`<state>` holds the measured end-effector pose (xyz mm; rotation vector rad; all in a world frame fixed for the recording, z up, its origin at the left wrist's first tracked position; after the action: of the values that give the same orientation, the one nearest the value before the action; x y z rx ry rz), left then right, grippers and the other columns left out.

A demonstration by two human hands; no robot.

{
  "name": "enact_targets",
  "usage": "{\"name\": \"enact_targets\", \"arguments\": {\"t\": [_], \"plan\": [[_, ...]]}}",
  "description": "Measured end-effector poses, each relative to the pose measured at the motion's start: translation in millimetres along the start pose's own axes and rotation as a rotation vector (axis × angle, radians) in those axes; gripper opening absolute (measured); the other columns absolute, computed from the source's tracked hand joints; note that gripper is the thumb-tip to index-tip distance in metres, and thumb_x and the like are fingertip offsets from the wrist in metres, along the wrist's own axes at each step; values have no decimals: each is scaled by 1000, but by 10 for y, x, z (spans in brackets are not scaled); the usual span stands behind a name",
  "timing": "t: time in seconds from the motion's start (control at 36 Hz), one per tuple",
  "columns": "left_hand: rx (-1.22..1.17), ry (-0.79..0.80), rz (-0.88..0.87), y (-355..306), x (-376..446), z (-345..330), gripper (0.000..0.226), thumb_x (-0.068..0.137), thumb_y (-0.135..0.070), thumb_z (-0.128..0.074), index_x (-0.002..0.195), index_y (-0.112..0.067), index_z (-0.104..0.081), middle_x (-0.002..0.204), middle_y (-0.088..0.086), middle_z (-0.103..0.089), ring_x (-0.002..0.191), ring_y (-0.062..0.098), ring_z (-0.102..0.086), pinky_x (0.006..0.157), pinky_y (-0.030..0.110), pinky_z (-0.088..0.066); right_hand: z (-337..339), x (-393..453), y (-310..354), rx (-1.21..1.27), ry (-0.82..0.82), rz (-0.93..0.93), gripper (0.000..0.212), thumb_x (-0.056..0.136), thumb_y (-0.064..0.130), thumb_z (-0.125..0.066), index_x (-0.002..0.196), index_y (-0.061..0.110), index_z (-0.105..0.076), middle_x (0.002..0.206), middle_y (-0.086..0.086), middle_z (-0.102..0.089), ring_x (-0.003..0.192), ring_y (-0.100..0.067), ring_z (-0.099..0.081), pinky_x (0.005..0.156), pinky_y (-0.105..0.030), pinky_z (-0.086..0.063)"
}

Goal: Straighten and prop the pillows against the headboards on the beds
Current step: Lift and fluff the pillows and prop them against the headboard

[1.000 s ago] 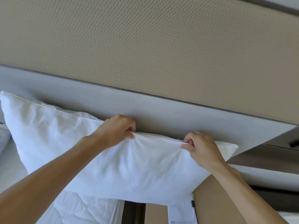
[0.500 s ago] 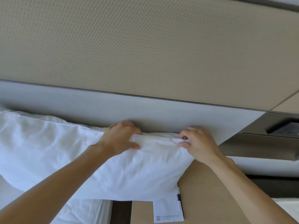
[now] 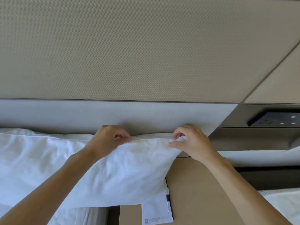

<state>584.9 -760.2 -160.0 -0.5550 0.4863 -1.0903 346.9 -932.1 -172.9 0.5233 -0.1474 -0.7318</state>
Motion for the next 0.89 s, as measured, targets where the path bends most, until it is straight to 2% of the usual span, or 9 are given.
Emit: {"name": "enact_targets", "arguments": {"t": [0.08,0.19,0.31,0.39,0.58,0.69,0.75,0.83,0.89], "plan": [[-10,137,-2,-226,53,-225,28,77,-29,-79,103,-28,-70,99,-14,-67,92,0,-60,76,3,-42,-17,-52,-143,-2,24,-14,15,83,35,-74,88,29,-62,87,17,-55,86,-6,-53,73,-30,-48],[121,132,-61,-484,125,-532,42,75,-38,-78,113,-28,-65,109,-12,-62,100,8,-58,82,23,-49,31,-43,-195,14,-78,-22,12,89,27,-70,79,23,-64,76,15,-54,75,-9,-52,70,-35,-49],[195,98,-85,-717,180,-674,49,74,-50,-74,119,-35,-59,113,-16,-59,104,9,-55,81,27,-49,132,14,-124,57,-140,44,11,89,24,-70,79,21,-65,76,15,-53,73,-8,-50,67,-30,-44],[254,112,-39,-919,262,-707,46,74,-58,-69,114,-40,-57,110,-19,-60,102,11,-55,79,31,-45,159,41,-75,90,-161,81,11,88,21,-70,78,19,-65,76,14,-52,72,-6,-48,67,-28,-43],[346,20,59,-1131,497,-857,26,85,-46,-63,76,-21,-64,79,-1,-61,81,24,-57,70,32,-36,34,9,-124,402,-221,78,8,83,18,-75,79,17,-68,79,10,-62,74,-4,-57,64,-12,-41],[383,-76,31,-1103,515,-881,23,87,-38,-61,74,-19,-65,72,-1,-60,80,27,-57,66,32,-33,-192,-54,-286,874,-50,-123,31,73,25,-85,98,20,-67,97,3,-72,92,-10,-68,81,-23,-56],[386,-99,11,-1112,514,-860,18,88,-40,-61,79,-25,-68,74,-3,-62,83,25,-54,68,32,-31,-379,-69,-376,856,90,-174,47,68,32,-86,109,24,-65,101,5,-72,95,-13,-68,86,-34,-56],[412,-142,-21,-1126,510,-828,16,89,-42,-60,90,-32,-72,84,-4,-68,91,25,-56,71,33,-30,-658,-95,-388,783,195,-227,49,63,40,-88,103,23,-66,86,10,-65,80,-12,-64,74,-32,-51],[431,-185,-43,-1131,505,-810,16,89,-42,-61,87,-32,-72,82,-3,-69,88,26,-57,69,32,-29,-803,-78,-374,839,194,-254,51,58,39,-90,101,26,-67,95,11,-73,88,-10,-69,83,-33,-56]]}}
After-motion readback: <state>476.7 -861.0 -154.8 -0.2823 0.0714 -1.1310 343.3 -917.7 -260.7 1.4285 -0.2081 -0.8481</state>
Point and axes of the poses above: each hand's wrist, its own x-axis towards the middle knuckle, its own z-axis out of the back of the hand, y = z × x, the point moved 1 cm from there along x, towards the middle knuckle
